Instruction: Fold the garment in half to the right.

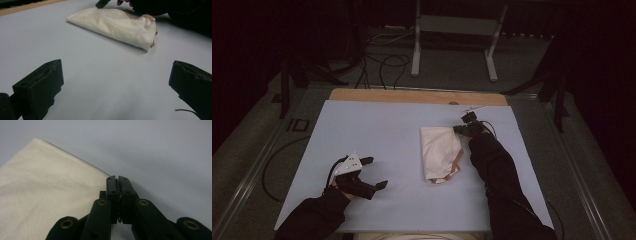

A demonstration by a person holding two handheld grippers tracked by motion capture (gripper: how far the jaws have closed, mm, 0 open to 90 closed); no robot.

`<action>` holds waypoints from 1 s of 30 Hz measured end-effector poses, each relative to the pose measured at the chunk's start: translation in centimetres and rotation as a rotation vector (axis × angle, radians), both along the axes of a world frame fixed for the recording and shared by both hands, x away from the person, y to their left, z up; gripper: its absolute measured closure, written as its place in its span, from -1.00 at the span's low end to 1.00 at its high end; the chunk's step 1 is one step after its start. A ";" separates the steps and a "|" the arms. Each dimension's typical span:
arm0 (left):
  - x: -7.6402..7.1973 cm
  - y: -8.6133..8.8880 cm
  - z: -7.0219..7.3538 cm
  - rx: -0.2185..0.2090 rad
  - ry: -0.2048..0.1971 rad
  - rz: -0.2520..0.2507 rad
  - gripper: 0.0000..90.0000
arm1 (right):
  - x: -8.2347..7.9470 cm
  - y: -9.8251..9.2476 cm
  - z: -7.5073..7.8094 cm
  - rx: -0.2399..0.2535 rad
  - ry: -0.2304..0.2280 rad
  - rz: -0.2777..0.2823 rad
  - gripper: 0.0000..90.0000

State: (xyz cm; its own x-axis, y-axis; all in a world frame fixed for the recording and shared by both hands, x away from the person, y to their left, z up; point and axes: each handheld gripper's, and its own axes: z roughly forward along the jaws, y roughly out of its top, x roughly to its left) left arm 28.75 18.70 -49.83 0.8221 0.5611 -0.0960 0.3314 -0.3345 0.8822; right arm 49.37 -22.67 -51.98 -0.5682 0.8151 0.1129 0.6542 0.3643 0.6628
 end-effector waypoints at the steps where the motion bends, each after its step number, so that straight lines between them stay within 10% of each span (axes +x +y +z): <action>1: 0.0 0.0 0.0 0.000 -0.002 0.002 -0.99 | 0.0 0.0 0.0 0.000 0.005 -0.004 0.94; 16: -0.2 0.2 0.6 -0.002 -0.028 0.020 -0.99 | -1.9 0.4 3.2 0.022 -0.035 0.037 0.31; 30: -0.2 0.4 0.8 -0.002 -0.033 0.023 -0.99 | -8.0 2.5 5.2 0.056 -0.063 0.177 0.99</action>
State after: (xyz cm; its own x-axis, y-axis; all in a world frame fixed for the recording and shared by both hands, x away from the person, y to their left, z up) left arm 28.50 19.11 -49.08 0.8120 0.5795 -0.0701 0.3093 -0.3253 0.8936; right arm 41.41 -20.12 -46.77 -0.7095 0.6952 0.1153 0.5398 0.4310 0.7231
